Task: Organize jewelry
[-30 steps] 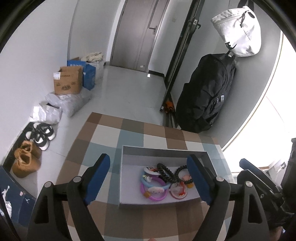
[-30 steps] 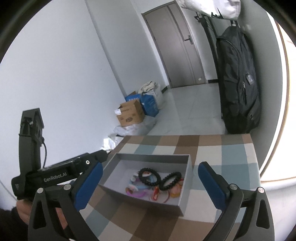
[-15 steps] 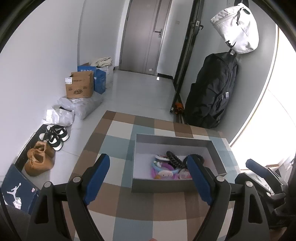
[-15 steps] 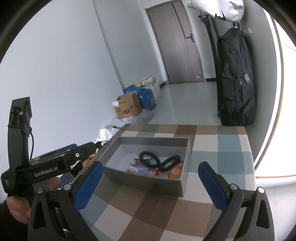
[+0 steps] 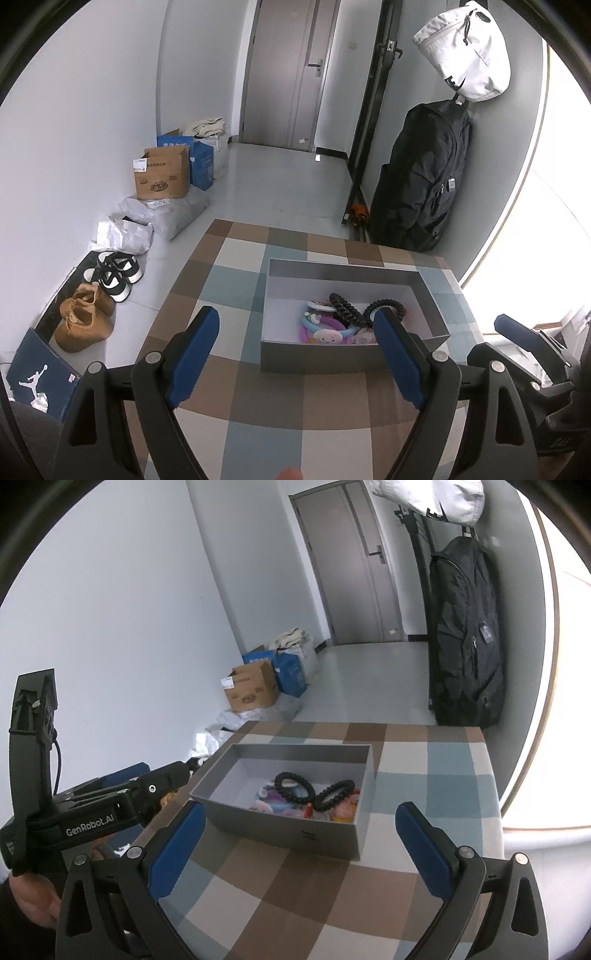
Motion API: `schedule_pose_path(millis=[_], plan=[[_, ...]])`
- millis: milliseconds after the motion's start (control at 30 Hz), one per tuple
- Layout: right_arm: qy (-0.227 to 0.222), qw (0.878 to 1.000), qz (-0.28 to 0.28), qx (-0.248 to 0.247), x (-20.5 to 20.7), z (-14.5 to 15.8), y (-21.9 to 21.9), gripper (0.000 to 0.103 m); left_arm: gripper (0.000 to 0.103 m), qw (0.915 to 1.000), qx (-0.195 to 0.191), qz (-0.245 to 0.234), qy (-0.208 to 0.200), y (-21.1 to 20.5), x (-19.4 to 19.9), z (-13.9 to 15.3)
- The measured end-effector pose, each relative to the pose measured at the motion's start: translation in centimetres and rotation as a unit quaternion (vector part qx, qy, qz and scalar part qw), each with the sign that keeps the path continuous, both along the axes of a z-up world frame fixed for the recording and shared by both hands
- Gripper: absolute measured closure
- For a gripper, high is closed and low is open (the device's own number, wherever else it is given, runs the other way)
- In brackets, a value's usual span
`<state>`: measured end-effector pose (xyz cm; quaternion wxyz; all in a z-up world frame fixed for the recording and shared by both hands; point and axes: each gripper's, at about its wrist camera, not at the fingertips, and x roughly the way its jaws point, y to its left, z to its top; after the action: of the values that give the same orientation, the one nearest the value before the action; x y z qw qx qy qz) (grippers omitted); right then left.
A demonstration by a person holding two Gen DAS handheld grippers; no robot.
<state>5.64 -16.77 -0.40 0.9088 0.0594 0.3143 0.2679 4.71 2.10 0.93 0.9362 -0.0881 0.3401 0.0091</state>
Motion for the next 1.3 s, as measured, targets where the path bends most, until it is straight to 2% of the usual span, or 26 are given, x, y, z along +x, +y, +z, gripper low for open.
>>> schedule_pose_path(millis=[533, 1300], plan=[[0.005, 1.000, 0.000, -0.002, 0.08, -0.20, 0.29, 0.000, 0.021, 0.9998, 0.012, 0.016, -0.002, 0.40, 0.03, -0.14], [0.007, 1.000, 0.002, -0.004, 0.11, -0.42, 0.35, 0.000, 0.021, 1.0000, -0.001, 0.009, 0.003, 0.35, 0.17, -0.36]])
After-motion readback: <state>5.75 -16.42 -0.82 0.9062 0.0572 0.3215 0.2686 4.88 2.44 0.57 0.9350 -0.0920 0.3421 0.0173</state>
